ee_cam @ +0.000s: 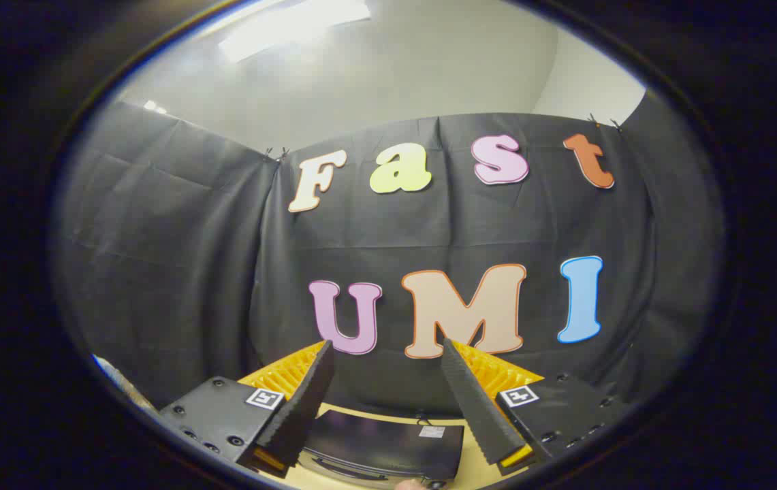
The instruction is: Open the toaster oven, put the food inside, and close the toaster oven door.
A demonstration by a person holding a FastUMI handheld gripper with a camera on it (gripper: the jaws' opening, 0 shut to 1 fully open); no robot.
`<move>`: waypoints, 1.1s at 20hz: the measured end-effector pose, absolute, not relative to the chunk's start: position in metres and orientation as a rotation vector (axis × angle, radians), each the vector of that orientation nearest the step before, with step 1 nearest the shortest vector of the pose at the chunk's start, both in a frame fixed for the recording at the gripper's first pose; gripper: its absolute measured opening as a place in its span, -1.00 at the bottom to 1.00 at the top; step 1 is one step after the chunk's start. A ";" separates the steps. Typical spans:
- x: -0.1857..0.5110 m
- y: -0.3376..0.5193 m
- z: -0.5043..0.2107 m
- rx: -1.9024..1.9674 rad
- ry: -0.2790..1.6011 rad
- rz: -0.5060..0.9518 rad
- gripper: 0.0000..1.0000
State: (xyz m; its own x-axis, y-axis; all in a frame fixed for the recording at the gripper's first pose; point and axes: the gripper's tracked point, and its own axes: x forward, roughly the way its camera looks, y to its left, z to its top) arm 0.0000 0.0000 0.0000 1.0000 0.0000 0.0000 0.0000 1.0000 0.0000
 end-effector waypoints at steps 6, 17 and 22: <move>0.016 0.007 -0.020 -0.029 0.035 -0.003 0.98; 0.042 0.035 -0.139 -0.008 0.182 0.051 0.98; 0.039 0.031 -0.243 -0.047 0.353 0.031 0.99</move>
